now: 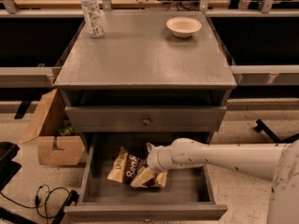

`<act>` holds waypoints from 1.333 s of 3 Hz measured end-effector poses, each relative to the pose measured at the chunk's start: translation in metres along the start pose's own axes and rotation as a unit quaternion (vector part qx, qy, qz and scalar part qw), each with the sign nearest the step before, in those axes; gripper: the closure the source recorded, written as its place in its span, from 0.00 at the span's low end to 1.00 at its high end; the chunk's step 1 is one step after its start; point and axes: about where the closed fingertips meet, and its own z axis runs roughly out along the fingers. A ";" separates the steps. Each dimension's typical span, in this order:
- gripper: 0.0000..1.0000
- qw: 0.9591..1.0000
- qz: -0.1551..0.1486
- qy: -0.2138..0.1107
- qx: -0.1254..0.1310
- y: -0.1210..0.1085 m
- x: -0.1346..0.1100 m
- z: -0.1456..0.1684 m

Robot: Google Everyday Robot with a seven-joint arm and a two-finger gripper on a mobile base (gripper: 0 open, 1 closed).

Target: Pick brown chip bag from middle drawer and place on counter

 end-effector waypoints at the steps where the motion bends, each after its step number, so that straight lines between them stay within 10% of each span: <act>1: 0.18 0.999 0.037 -0.018 -0.021 0.003 0.010 0.036; 4: 0.96 0.999 0.044 -0.018 -0.025 0.006 0.015 0.042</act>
Offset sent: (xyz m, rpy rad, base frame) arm 0.0047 0.0151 -0.0288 0.0555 0.0576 -0.0198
